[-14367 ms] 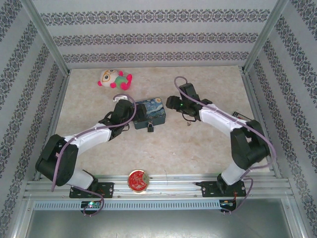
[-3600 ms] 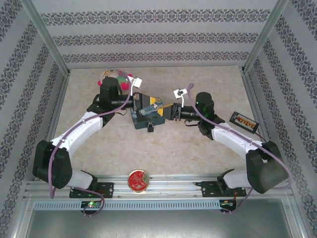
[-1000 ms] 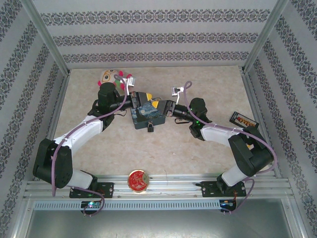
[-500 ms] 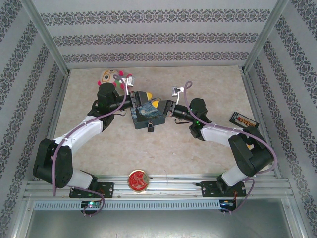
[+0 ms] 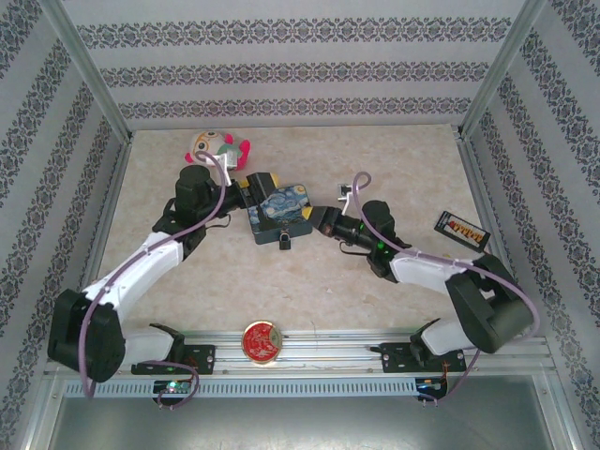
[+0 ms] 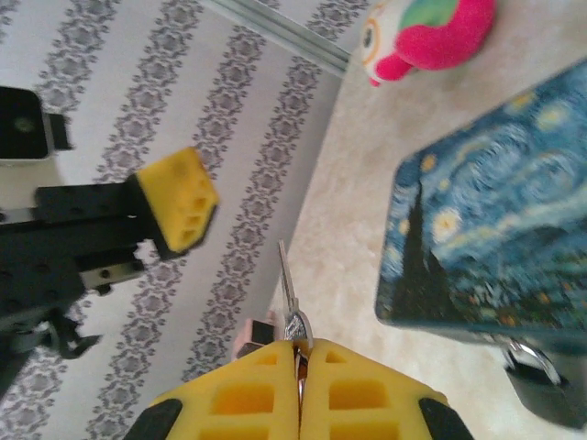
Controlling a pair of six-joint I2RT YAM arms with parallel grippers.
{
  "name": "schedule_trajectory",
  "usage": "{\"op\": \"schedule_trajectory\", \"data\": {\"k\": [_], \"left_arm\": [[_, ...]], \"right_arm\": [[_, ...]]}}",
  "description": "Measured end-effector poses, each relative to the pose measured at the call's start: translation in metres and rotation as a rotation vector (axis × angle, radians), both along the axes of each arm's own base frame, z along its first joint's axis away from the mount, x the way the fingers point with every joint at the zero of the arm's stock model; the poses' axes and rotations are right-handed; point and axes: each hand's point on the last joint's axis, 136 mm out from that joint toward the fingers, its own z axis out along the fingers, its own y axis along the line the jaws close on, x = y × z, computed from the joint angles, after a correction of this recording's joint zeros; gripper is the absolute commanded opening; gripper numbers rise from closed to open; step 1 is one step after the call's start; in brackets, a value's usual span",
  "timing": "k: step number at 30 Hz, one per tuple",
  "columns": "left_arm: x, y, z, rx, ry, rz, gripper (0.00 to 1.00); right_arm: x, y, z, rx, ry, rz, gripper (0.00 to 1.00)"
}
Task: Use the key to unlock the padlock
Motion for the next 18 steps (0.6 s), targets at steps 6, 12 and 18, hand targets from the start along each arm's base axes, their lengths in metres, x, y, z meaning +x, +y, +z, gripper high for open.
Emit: {"op": "schedule_trajectory", "data": {"k": [6, 12, 18], "left_arm": [[-0.029, -0.002, -0.039, 0.184, 0.059, 0.107, 0.93], [-0.057, -0.008, -0.114, 0.357, 0.177, 0.128, 0.91], [-0.075, -0.022, -0.166, 0.458, 0.265, 0.113, 0.85]], "right_arm": [[-0.029, -0.013, 0.003, -0.113, -0.048, -0.065, 0.0], [-0.044, -0.047, -0.021, -0.205, -0.025, -0.171, 0.0], [-0.058, -0.067, -0.045, -0.291, 0.011, -0.218, 0.0]]}}
